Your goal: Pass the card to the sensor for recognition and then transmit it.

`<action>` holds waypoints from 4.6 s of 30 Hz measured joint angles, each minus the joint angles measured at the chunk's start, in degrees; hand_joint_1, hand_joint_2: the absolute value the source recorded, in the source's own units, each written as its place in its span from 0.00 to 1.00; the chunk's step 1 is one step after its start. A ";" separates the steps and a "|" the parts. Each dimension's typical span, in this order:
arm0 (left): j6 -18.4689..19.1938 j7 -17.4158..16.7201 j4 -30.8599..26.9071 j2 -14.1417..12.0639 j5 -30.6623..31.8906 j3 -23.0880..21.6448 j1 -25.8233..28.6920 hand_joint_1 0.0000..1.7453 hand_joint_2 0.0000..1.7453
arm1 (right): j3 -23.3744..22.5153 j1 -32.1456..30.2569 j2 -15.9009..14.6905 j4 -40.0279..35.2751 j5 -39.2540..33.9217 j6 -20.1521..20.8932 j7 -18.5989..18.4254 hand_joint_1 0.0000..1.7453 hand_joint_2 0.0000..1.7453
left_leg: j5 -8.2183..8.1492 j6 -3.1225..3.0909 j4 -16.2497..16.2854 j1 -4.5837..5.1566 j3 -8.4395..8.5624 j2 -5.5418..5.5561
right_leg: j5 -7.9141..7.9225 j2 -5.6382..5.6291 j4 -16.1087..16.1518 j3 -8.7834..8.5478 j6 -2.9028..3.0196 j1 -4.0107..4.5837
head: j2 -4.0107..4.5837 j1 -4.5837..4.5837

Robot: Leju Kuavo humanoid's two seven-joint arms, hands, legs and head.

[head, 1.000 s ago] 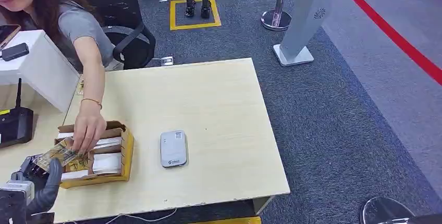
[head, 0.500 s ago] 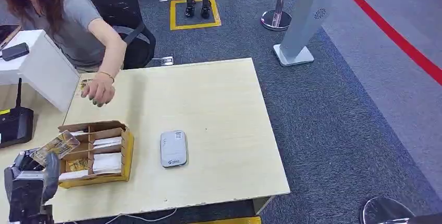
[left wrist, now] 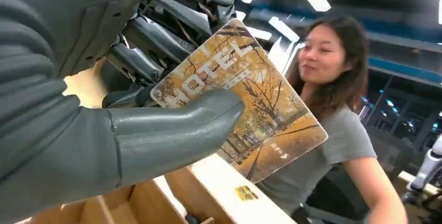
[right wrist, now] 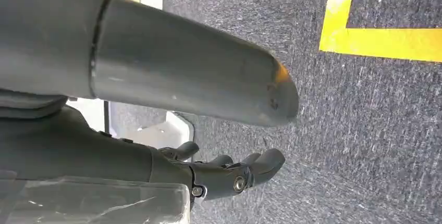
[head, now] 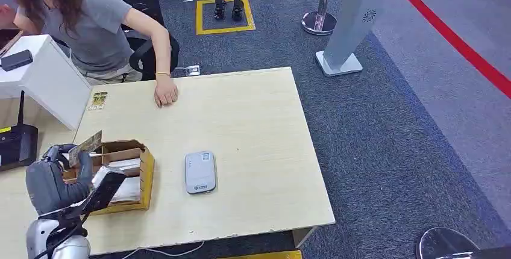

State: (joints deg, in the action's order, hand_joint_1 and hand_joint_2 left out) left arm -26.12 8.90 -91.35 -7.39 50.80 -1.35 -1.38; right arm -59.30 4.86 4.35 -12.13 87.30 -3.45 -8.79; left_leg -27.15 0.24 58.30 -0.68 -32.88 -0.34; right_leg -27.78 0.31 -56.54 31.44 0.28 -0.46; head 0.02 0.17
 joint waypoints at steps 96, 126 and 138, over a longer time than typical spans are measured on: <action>-7.44 -10.45 32.22 4.09 20.19 -28.18 -15.92 1.00 1.00 | 5.38 0.71 0.00 0.00 0.85 1.05 -1.27 0.00 0.00 | 0.00 0.00 0.00 0.01 -0.02 0.01 | 0.01 -0.01 -0.01 0.02 0.02 0.00 | 0.00 0.02; -0.29 -9.58 40.68 6.03 22.83 -28.59 -16.88 1.00 1.00 | 6.10 0.83 0.00 0.00 1.11 1.90 -1.44 0.00 0.00 | 0.00 0.00 0.00 0.02 0.01 0.02 | 0.01 0.02 -0.01 -0.04 0.02 -0.01 | 0.00 0.00; -6.29 -10.67 40.77 5.92 21.54 -29.10 -16.90 1.00 1.00 | 6.89 1.01 0.00 0.00 0.48 1.70 -1.44 0.00 0.00 | 0.00 0.00 0.00 0.01 0.01 0.02 | 0.02 0.01 -0.03 -0.04 0.02 0.00 | 0.00 0.00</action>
State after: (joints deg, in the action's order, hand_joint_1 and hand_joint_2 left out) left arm -32.41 -1.77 -50.57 -1.47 72.35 -30.45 -18.28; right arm -52.41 5.88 4.35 -12.13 87.78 -1.75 -10.23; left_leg -27.14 0.23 58.30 -0.67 -32.87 -0.33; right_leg -27.77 0.32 -56.57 31.41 0.30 -0.46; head 0.02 0.17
